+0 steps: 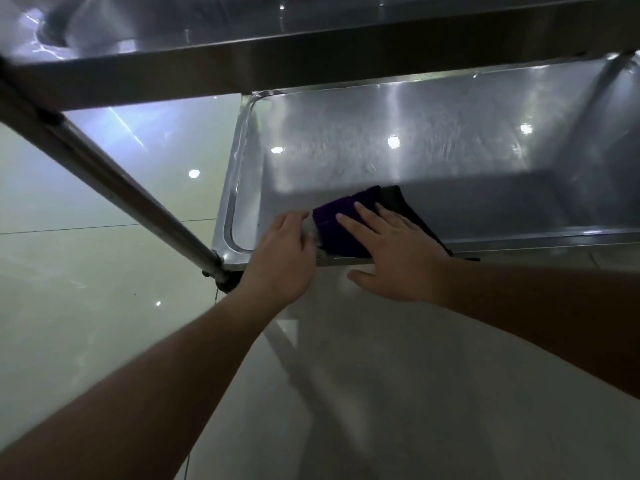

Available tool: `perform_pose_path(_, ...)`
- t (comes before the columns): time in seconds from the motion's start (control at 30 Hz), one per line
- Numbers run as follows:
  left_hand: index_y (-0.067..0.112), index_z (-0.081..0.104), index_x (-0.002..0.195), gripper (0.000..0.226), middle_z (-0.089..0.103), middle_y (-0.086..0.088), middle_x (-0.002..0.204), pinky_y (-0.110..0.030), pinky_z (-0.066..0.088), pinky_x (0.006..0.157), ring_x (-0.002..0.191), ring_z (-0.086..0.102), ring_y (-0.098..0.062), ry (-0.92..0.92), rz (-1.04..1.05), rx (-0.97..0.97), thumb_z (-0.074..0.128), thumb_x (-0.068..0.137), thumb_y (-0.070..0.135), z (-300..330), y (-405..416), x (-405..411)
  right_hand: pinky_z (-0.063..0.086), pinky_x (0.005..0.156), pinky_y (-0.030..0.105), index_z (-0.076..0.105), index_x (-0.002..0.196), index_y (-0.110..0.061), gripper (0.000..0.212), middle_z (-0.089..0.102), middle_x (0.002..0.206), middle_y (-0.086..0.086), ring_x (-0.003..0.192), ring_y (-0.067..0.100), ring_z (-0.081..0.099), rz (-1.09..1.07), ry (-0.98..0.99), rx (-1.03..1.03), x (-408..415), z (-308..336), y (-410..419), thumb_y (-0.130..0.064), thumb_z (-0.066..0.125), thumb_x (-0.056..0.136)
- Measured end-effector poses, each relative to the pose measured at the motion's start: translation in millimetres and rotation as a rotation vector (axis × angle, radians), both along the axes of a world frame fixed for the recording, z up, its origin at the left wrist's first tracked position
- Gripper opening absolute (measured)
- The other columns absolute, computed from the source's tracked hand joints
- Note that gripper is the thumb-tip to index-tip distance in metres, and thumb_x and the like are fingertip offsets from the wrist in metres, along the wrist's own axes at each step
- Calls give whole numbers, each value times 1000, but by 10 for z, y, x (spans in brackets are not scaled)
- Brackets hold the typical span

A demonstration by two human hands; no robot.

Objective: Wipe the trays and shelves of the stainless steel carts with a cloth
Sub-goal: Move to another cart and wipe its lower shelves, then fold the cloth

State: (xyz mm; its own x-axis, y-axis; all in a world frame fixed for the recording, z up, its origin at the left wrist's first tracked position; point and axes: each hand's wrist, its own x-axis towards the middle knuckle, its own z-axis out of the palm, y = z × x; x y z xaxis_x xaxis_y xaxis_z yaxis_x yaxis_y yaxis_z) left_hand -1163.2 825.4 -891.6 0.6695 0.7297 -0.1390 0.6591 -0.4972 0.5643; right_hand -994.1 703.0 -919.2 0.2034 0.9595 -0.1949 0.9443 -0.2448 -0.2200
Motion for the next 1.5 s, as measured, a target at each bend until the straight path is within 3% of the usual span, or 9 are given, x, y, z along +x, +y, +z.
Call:
perform_pose_path(0.1, 21, 36, 155, 49, 39, -2, 158, -38, 34, 113, 144, 38, -23, -3, -14, -3, 42, 108, 28, 22, 8, 1, 14, 128, 43, -13, 163, -32, 92, -5, 173, 3, 159, 26, 3, 62, 14, -48, 137, -16, -144, -41, 54, 101)
perform_pose_path(0.23, 24, 30, 158, 52, 35, -2, 161, -42, 35, 115, 145, 38, -24, -37, 2, -31, 42, 108, 27, 116, -43, 34, 29, 124, 45, 7, 165, -23, 74, 12, 172, 6, 156, 28, 21, 99, -14, -45, 293, 39, -392, -10, 47, 104)
perform_pose_path(0.37, 26, 30, 157, 50, 37, -2, 159, -49, 40, 113, 141, 43, -27, 1, 13, -97, 40, 108, 27, 321, -133, 51, 31, 121, 40, 19, 164, -23, 64, 27, 169, 4, 150, 27, 32, 38, 63, -128, 267, 368, -467, -6, 39, 106)
perform_pose_path(0.63, 26, 37, 153, 46, 42, -3, 154, -44, 40, 109, 138, 44, -27, 158, 5, -296, 40, 107, 25, 1235, -561, -295, 58, 75, 37, 58, 130, -22, 39, 70, 103, 7, 88, 21, 68, -538, 904, -387, -229, 1474, -764, -3, 46, 98)
perform_pose_path(0.8, 24, 36, 156, 48, 36, -1, 162, -36, 28, 119, 148, 35, -19, 243, 54, -420, 36, 109, 33, 2134, -888, -698, 60, 72, 30, 58, 134, -31, 49, 70, 115, 4, 98, 21, 72, -789, 1201, -351, -848, 2536, -1131, -2, 50, 96)
perform_pose_path(1.0, 26, 35, 157, 48, 39, 2, 161, -24, 27, 113, 145, 38, -13, 248, 52, -579, 30, 111, 38, 3448, -1159, -961, 55, 70, 18, 58, 131, -35, 53, 72, 109, -6, 90, 7, 71, -866, 1247, -263, -1403, 3934, -1390, 3, 52, 95)
perform_pose_path(1.13, 35, 46, 148, 40, 56, 11, 143, -12, 41, 92, 120, 55, -2, 115, 100, -701, 34, 111, 39, 4488, -1309, -1044, 62, 84, 40, 63, 127, -32, 52, 78, 102, -1, 93, 21, 75, -961, 1350, -230, -1587, 4917, -1424, 6, 53, 93)
perform_pose_path(1.3, 38, 55, 136, 31, 64, 15, 126, -21, 53, 94, 112, 60, 1, -53, 199, -705, 41, 109, 35, 5667, -1303, -1209, 61, 69, 30, 64, 122, -35, 52, 78, 96, -3, 84, 16, 76, -978, 1372, -167, -1746, 6169, -1297, 7, 56, 93)
perform_pose_path(1.5, 31, 57, 131, 26, 65, 13, 120, -8, 46, 75, 105, 60, 2, -80, 189, -648, 48, 107, 28, 6705, -992, -1574, 61, 81, 50, 65, 117, -37, 53, 78, 90, 11, 90, 41, 74, -1003, 1366, -75, -2119, 7195, -1016, 9, 52, 95)
